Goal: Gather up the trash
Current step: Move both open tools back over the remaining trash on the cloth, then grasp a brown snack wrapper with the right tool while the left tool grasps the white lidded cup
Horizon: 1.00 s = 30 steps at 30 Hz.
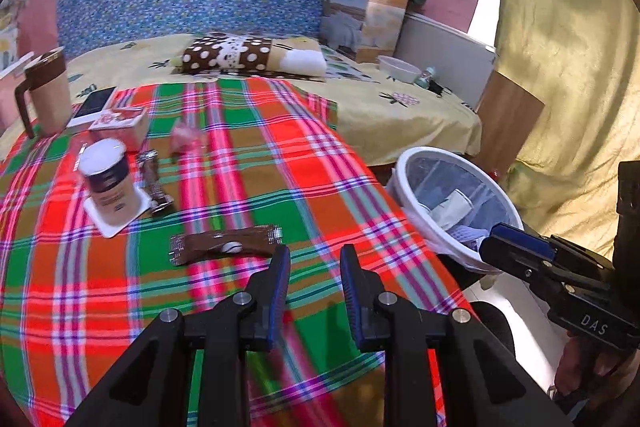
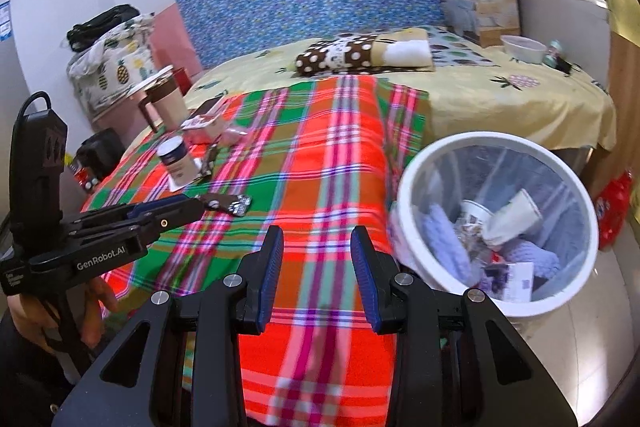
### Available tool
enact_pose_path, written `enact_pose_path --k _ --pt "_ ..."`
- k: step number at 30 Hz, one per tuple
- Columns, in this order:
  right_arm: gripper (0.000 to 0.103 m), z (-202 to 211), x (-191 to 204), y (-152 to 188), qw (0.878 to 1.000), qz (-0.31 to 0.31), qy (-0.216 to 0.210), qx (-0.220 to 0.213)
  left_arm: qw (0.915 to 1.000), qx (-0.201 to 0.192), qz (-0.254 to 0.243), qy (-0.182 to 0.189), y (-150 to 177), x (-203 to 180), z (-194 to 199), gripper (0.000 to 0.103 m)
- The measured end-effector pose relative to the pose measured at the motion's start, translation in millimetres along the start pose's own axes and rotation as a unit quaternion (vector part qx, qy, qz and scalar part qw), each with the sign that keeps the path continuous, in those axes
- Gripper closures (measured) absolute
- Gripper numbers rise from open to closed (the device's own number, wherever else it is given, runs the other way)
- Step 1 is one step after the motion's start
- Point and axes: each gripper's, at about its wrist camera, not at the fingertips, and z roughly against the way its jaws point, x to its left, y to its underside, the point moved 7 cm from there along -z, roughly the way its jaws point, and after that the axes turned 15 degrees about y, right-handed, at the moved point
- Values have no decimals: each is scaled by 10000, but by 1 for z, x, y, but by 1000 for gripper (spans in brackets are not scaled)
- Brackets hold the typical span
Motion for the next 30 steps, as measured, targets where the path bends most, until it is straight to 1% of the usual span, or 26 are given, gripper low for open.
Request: enact_pose_path --k 2,4,13,19,23,25,27,30 --pt "66 -1 8 0 9999 85 -70 13 9999 -44 78 -48 1 7 7 78" --pt "66 -2 17 -1 9997 184 -164 37 9996 -101 113 -220 2 17 15 78" --pt "66 -14 56 -3 9959 777 -440 109 9972 -254 315 -632 6 52 43 78" --pt "66 -28 78 -8 9919 1125 -569 158 9949 -301 461 -844 3 78 54 78" --pt "66 -37 88 -11 9889 1351 -595 188 9940 -293 550 -901 2 92 57 77" --pt "66 -43 94 -13 9865 1508 -606 204 9935 -319 601 -910 0 99 58 68" --pt "66 -48 100 -14 9832 1695 -647 197 9931 -362 654 -906 -3 105 59 63" --pt "65 -55 109 -15 9768 2019 -691 197 9921 -398 718 -945 -6 116 61 62"
